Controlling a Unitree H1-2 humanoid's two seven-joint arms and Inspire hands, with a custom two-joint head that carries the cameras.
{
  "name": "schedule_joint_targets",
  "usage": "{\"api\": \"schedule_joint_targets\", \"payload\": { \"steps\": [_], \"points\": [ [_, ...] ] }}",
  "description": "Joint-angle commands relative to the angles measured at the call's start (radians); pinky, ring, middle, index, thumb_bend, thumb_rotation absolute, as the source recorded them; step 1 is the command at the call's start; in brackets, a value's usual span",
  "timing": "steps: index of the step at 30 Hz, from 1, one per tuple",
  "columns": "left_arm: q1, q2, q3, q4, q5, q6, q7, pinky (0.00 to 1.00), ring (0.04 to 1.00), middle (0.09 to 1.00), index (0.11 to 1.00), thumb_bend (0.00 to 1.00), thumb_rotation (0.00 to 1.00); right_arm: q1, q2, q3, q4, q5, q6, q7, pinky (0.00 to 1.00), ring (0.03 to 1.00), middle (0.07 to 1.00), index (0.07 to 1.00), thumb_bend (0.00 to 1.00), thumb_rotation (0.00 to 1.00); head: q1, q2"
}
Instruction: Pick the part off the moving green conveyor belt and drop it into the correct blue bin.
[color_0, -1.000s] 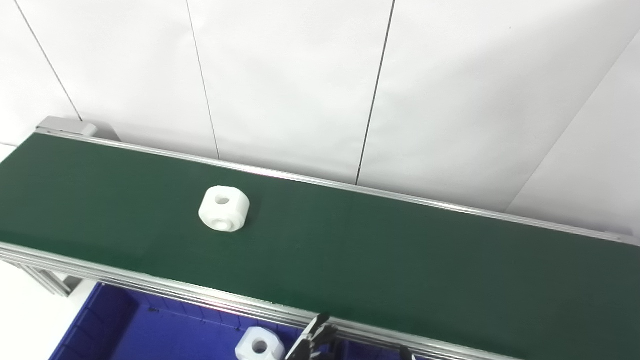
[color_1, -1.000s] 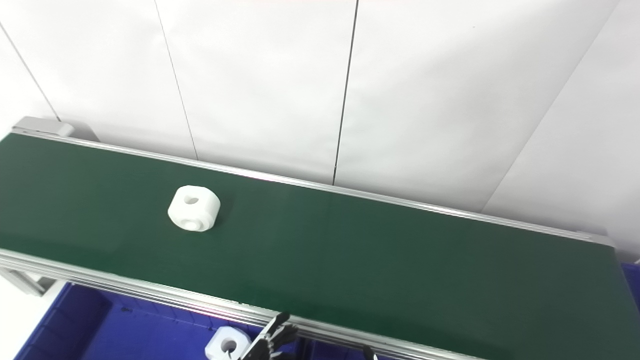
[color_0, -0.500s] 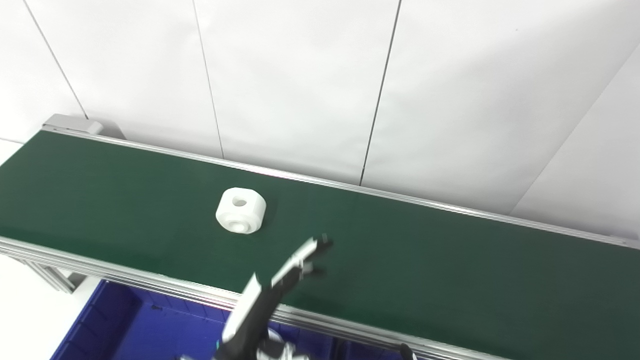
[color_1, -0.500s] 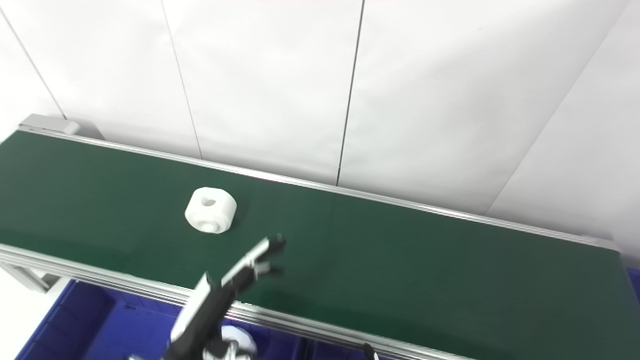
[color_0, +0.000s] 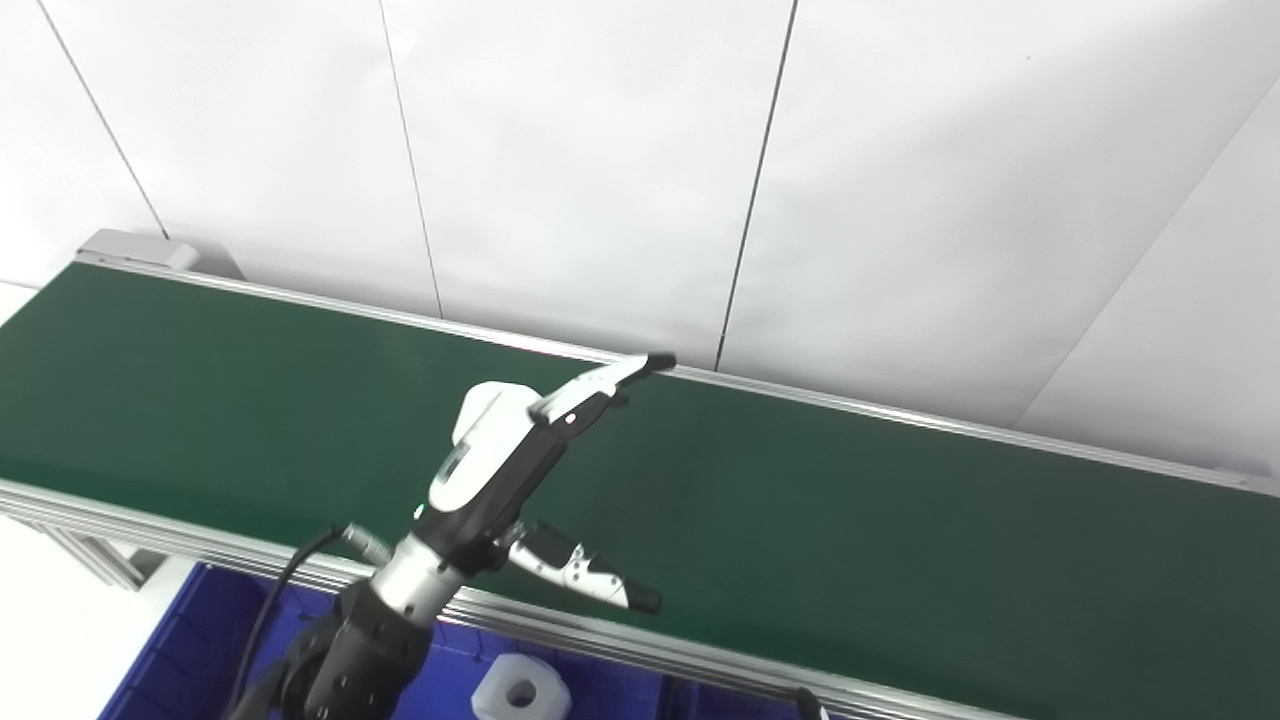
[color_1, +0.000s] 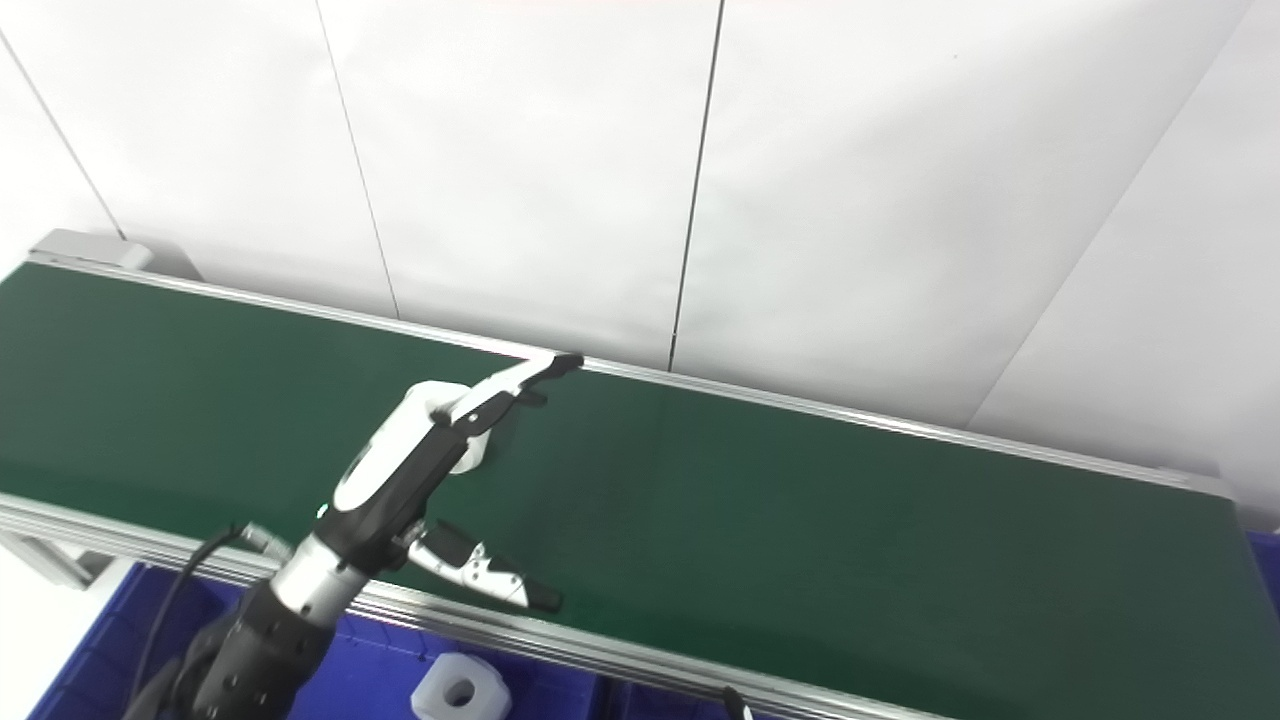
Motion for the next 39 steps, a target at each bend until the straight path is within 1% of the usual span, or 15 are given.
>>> {"api": "schedule_joint_targets", "payload": {
  "steps": [1,3,6,8,13,16,18,23,27,34,37,39],
  "points": [
    [-0.070,0.034,0.012,-0.009,0.031,0.018,-0.023,0.79,0.888,0.912,0.932,1.00,0.21,-0.018,0.014,0.004,-0.012,0.008,-0.044,0.002,1.00,0.966,1.000,1.000,0.80,0.91,0.002,0.001],
    [-0.115,0.062,0.012,0.001,0.073,0.026,-0.047,0.80,0.883,0.906,0.931,1.00,0.17,-0.019,0.017,0.004,-0.013,0.013,-0.044,0.006,1.00,0.968,1.000,1.000,0.79,0.90,0.002,0.000],
    [-0.177,0.100,0.005,0.021,0.138,0.040,-0.081,0.77,0.858,0.886,0.919,1.00,0.11,-0.023,0.020,0.005,-0.009,0.013,-0.044,0.005,1.00,0.966,1.000,1.000,0.79,0.90,0.000,-0.002],
    [-0.211,0.117,-0.004,0.029,0.184,0.058,-0.105,0.76,0.851,0.881,0.914,1.00,0.10,-0.024,0.021,0.006,-0.006,0.016,-0.044,0.007,1.00,0.966,1.000,1.000,0.79,0.90,0.000,-0.002],
    [-0.283,0.145,-0.030,0.054,0.278,0.113,-0.176,0.77,0.851,0.870,0.907,1.00,0.04,-0.026,0.024,0.007,-0.002,0.014,-0.045,0.003,0.99,0.965,1.000,1.000,0.79,0.90,-0.002,-0.003],
    [-0.327,0.157,-0.051,0.082,0.346,0.131,-0.212,0.77,0.855,0.871,0.907,1.00,0.05,-0.026,0.027,0.009,0.000,0.014,-0.045,0.005,0.99,0.964,0.999,1.000,0.79,0.90,-0.006,-0.005],
    [-0.344,0.161,-0.059,0.096,0.369,0.137,-0.224,0.78,0.859,0.871,0.896,1.00,0.05,-0.026,0.029,0.010,0.000,0.014,-0.045,0.006,0.99,0.962,0.997,1.000,0.80,0.90,-0.007,-0.005],
    [-0.387,0.167,-0.095,0.178,0.436,0.128,-0.209,0.79,0.867,0.870,0.866,1.00,0.05,-0.026,0.030,0.015,-0.003,0.014,-0.045,0.008,0.99,0.960,0.999,1.000,0.79,0.90,-0.013,-0.002],
    [-0.413,0.160,-0.118,0.234,0.478,0.145,-0.214,0.81,0.879,0.878,0.862,1.00,0.07,-0.025,0.028,0.019,-0.008,0.014,-0.045,0.007,0.99,0.959,0.996,1.000,0.78,0.89,-0.016,0.000],
    [-0.447,0.140,-0.153,0.346,0.531,0.167,-0.180,0.83,0.885,0.882,0.868,1.00,0.09,-0.020,0.026,0.020,-0.011,0.012,-0.045,0.005,0.97,0.956,0.990,1.000,0.78,0.89,-0.018,0.003],
    [-0.452,0.127,-0.163,0.387,0.540,0.195,-0.173,0.83,0.890,0.887,0.872,1.00,0.08,-0.018,0.025,0.021,-0.014,0.016,-0.045,0.009,0.98,0.959,0.990,1.000,0.78,0.89,-0.022,0.006],
    [-0.452,0.118,-0.169,0.410,0.545,0.217,-0.170,0.83,0.894,0.892,0.878,1.00,0.08,-0.016,0.025,0.021,-0.017,0.017,-0.045,0.010,0.97,0.957,0.987,1.000,0.80,0.89,-0.025,0.010]
  ]
}}
